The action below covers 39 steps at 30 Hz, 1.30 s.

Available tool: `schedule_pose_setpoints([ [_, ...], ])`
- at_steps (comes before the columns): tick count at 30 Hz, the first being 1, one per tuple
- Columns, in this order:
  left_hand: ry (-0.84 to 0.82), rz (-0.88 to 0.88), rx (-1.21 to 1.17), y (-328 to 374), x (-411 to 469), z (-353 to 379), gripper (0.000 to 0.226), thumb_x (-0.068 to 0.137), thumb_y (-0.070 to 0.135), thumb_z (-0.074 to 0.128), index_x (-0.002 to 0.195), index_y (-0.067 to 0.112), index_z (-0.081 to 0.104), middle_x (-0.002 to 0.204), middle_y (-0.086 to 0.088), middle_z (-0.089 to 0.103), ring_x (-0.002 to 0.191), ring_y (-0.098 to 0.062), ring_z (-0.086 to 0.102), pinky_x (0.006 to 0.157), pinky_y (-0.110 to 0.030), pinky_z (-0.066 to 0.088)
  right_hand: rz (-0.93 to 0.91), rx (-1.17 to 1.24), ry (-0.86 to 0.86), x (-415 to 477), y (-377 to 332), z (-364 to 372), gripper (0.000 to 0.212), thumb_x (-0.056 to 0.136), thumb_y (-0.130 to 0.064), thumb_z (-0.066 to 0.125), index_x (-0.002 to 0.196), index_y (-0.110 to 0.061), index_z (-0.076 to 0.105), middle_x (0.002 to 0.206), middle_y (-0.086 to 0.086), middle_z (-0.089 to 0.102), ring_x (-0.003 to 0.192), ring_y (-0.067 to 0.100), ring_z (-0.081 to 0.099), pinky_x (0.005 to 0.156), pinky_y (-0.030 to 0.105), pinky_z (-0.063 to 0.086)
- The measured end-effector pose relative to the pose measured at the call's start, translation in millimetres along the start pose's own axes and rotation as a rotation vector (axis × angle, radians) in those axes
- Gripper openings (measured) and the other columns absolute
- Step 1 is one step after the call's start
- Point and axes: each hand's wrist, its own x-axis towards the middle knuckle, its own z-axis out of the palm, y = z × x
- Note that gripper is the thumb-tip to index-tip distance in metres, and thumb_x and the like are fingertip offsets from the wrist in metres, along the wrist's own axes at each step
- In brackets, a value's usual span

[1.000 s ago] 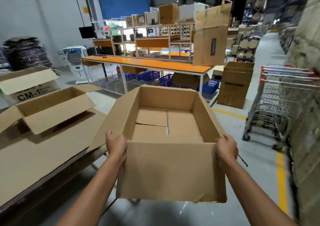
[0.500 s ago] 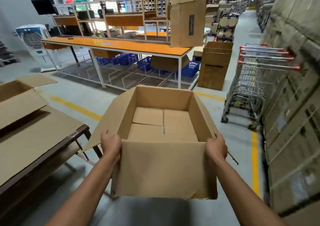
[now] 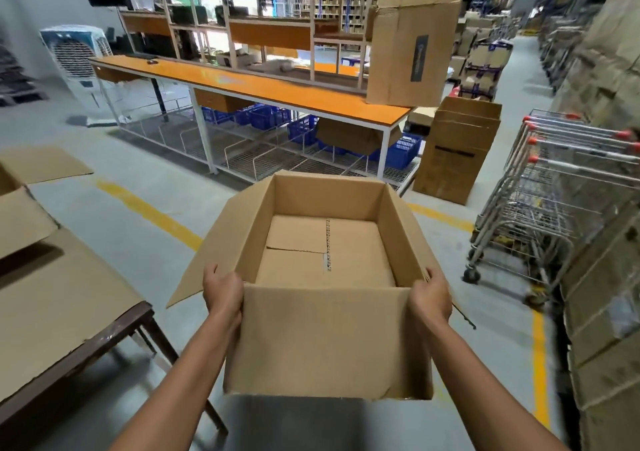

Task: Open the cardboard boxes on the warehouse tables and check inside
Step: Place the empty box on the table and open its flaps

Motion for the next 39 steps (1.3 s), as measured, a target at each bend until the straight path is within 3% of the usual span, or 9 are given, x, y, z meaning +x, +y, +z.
schedule_pose_setpoints([
  [5, 0.040, 0.005, -0.050, 27.0, 71.0, 26.9, 0.063, 0.088, -0.001, 0.048, 0.149, 0.017, 0.040, 0.133, 0.000, 0.052, 0.104, -0.021, 0.050, 0.085, -0.031, 0.041, -0.041, -0.036, -0.015, 50.9, -56.0, 64.5, 0.047, 0.096, -0.016, 0.042, 0.142, -0.024, 0.046, 0.131, 0.013, 0.061, 0.114, 0.040, 0.057, 0.092, 0.042, 0.046],
  [8, 0.040, 0.011, -0.045, 37.7, 110.0, 37.9, 0.061, 0.087, 0.001, 0.048, 0.146, 0.018, 0.044, 0.134, -0.004, 0.057, 0.105, -0.024, 0.054, 0.083, -0.032, 0.044, -0.065, -0.053, -0.027, 72.8, -81.7, 96.8, 0.046, 0.092, -0.026, 0.051, 0.138, -0.024, 0.049, 0.125, 0.013, 0.064, 0.109, 0.040, 0.058, 0.089, 0.043, 0.049],
  [13, 0.094, 0.012, -0.064, 61.1, 179.8, 61.2, 0.061, 0.086, 0.000, 0.048, 0.144, 0.019, 0.046, 0.130, -0.001, 0.058, 0.104, -0.023, 0.056, 0.081, -0.030, 0.044, -0.106, -0.051, -0.085, 126.0, -133.0, 159.7, 0.047, 0.088, -0.016, 0.050, 0.135, -0.023, 0.053, 0.119, 0.016, 0.065, 0.107, 0.041, 0.058, 0.085, 0.041, 0.047],
  [18, 0.168, 0.030, 0.004, 77.7, 273.3, 93.5, 0.067, 0.086, 0.002, 0.047, 0.150, 0.020, 0.039, 0.152, -0.003, 0.045, 0.131, -0.028, 0.049, 0.106, -0.042, 0.044, -0.191, -0.007, -0.138, 197.3, -188.4, 240.0, 0.045, 0.093, -0.011, 0.048, 0.137, -0.018, 0.054, 0.122, 0.018, 0.064, 0.109, 0.039, 0.057, 0.082, 0.039, 0.040],
  [27, 0.388, 0.051, -0.059, 150.5, 428.8, 153.0, 0.066, 0.085, 0.001, 0.044, 0.149, 0.018, 0.042, 0.149, -0.005, 0.047, 0.129, -0.030, 0.050, 0.107, -0.044, 0.044, -0.348, -0.024, -0.288, 325.8, -334.5, 373.6, 0.046, 0.096, -0.014, 0.046, 0.142, -0.019, 0.049, 0.121, 0.017, 0.066, 0.107, 0.039, 0.060, 0.078, 0.038, 0.038],
  [30, 0.465, 0.022, -0.096, 164.7, 473.8, 152.7, 0.066, 0.085, 0.001, 0.043, 0.149, 0.016, 0.042, 0.148, -0.007, 0.048, 0.129, -0.031, 0.051, 0.107, -0.043, 0.044, -0.402, -0.057, -0.321, 345.2, -384.9, 420.7, 0.046, 0.095, -0.016, 0.045, 0.140, -0.020, 0.050, 0.122, 0.016, 0.066, 0.107, 0.039, 0.059, 0.077, 0.038, 0.037],
  [36, 0.579, -0.036, -0.172, 159.6, 575.0, 120.0, 0.071, 0.072, 0.013, 0.041, 0.142, 0.019, 0.049, 0.140, -0.006, 0.056, 0.123, -0.031, 0.056, 0.104, -0.049, 0.048, -0.517, -0.093, -0.419, 344.4, -464.8, 535.7, 0.044, 0.100, -0.031, 0.045, 0.143, -0.021, 0.049, 0.133, 0.012, 0.062, 0.117, 0.038, 0.057, 0.095, 0.046, 0.045],
  [39, 0.646, -0.053, -0.196, 161.3, 636.8, 99.1, 0.061, 0.077, 0.008, 0.042, 0.137, 0.012, 0.054, 0.135, -0.008, 0.059, 0.117, -0.030, 0.058, 0.103, -0.044, 0.049, -0.566, -0.143, -0.444, 339.9, -501.2, 608.3, 0.043, 0.102, -0.029, 0.044, 0.144, -0.020, 0.049, 0.137, 0.012, 0.060, 0.120, 0.038, 0.056, 0.097, 0.046, 0.044],
])
